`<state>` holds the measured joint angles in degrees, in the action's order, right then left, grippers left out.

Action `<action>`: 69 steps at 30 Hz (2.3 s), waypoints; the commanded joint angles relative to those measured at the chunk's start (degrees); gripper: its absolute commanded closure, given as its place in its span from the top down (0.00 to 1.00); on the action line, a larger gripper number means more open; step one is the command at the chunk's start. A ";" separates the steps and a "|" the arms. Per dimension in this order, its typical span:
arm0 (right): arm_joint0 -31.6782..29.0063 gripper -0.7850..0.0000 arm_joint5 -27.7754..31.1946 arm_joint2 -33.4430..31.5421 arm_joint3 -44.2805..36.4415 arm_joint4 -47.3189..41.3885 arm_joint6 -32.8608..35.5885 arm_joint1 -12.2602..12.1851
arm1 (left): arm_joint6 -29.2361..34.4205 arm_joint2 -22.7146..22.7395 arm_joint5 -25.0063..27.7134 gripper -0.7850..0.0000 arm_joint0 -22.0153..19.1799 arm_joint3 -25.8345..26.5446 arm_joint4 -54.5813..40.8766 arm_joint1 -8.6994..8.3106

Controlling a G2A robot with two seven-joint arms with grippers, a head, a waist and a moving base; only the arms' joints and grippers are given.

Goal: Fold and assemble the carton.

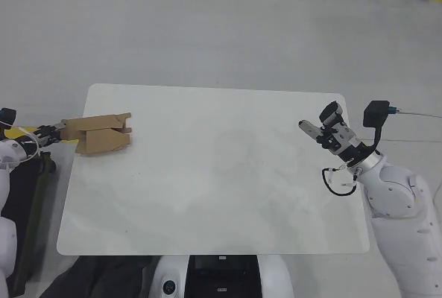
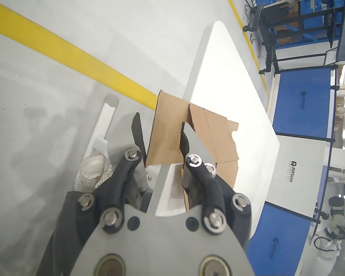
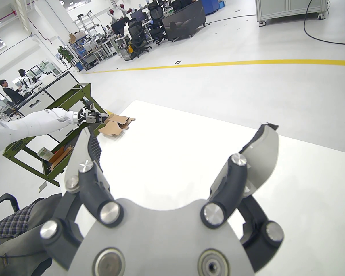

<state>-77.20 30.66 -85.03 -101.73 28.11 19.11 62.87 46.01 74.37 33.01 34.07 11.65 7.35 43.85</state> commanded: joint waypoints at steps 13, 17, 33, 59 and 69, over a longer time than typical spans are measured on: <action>0.00 1.00 0.00 0.00 0.00 0.00 0.00 0.00 | 3.13 -0.38 0.68 0.11 -0.03 -0.16 -0.51 0.69; 0.00 1.00 0.00 0.00 0.00 0.00 0.00 0.00 | 3.93 -0.21 1.61 0.00 -0.22 -0.23 -1.20 0.80; 0.00 1.00 0.00 0.00 0.00 0.00 0.00 0.00 | 14.12 4.54 9.85 0.00 -3.11 2.37 -11.85 -0.97; 0.00 1.00 0.00 0.00 0.00 0.00 0.00 0.00 | 23.49 -6.84 1.78 0.00 7.49 43.72 -35.84 0.98; 0.00 1.00 0.00 0.00 0.00 0.00 0.00 0.00 | 27.29 -13.30 -2.02 0.00 1.84 45.03 -44.47 3.86</action>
<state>-77.20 30.66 -85.03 -101.73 28.11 19.11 62.87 72.76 61.71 31.54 36.41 56.77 -35.87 47.39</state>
